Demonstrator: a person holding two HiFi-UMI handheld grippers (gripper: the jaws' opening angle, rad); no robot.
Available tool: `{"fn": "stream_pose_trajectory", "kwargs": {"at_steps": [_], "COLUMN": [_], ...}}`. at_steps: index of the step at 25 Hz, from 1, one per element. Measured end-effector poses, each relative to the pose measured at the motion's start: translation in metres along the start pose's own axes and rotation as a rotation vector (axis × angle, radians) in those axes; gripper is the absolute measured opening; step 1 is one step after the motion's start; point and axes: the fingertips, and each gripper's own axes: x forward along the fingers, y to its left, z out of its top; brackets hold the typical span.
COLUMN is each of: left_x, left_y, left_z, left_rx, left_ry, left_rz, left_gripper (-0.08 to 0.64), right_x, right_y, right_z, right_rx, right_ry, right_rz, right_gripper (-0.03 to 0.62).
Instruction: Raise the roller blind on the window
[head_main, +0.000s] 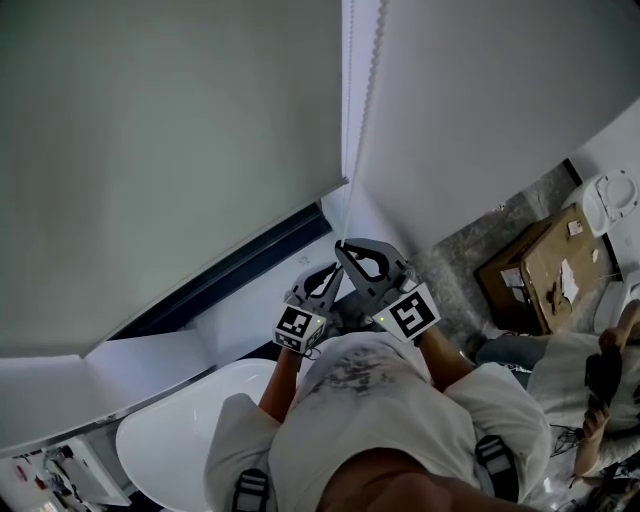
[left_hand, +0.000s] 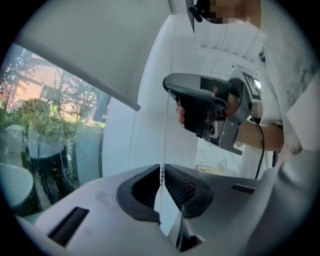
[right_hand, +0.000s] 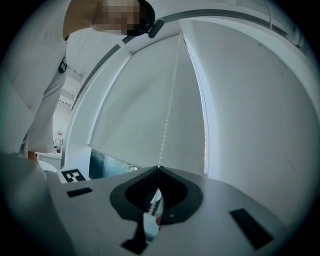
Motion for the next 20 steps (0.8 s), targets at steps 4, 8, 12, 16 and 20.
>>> {"fn": "stream_pose_trajectory", "kwargs": {"at_steps": [4, 8, 12, 16, 20], "left_x": [-0.019, -0.031, -0.040, -0.049, -0.047], "left_y": [0.001, 0.003, 0.000, -0.010, -0.020], "left_z": [0.041, 0.094, 0.138, 0.182, 0.230], "left_rx": [-0.009, 0.035, 0.049, 0.083, 0.119], "left_ry": [-0.026, -0.072, -0.107, -0.157, -0.201], "left_rz": [0.027, 0.032, 0.020, -0.010, -0.018], "left_gripper": [0.052, 0.074, 0.074, 0.074, 0.074], "right_x": [0.000, 0.001, 0.001, 0.002, 0.002], "right_y": [0.000, -0.003, -0.004, -0.003, -0.002], "right_z": [0.002, 0.003, 0.001, 0.001, 0.001], "right_rx": [0.003, -0.004, -0.008, -0.008, -0.010], "right_ry": [-0.005, -0.002, -0.003, -0.001, -0.007], "right_rz": [0.001, 0.003, 0.004, 0.002, 0.011], "right_gripper": [0.061, 0.061, 0.061, 0.061, 0.061]}}
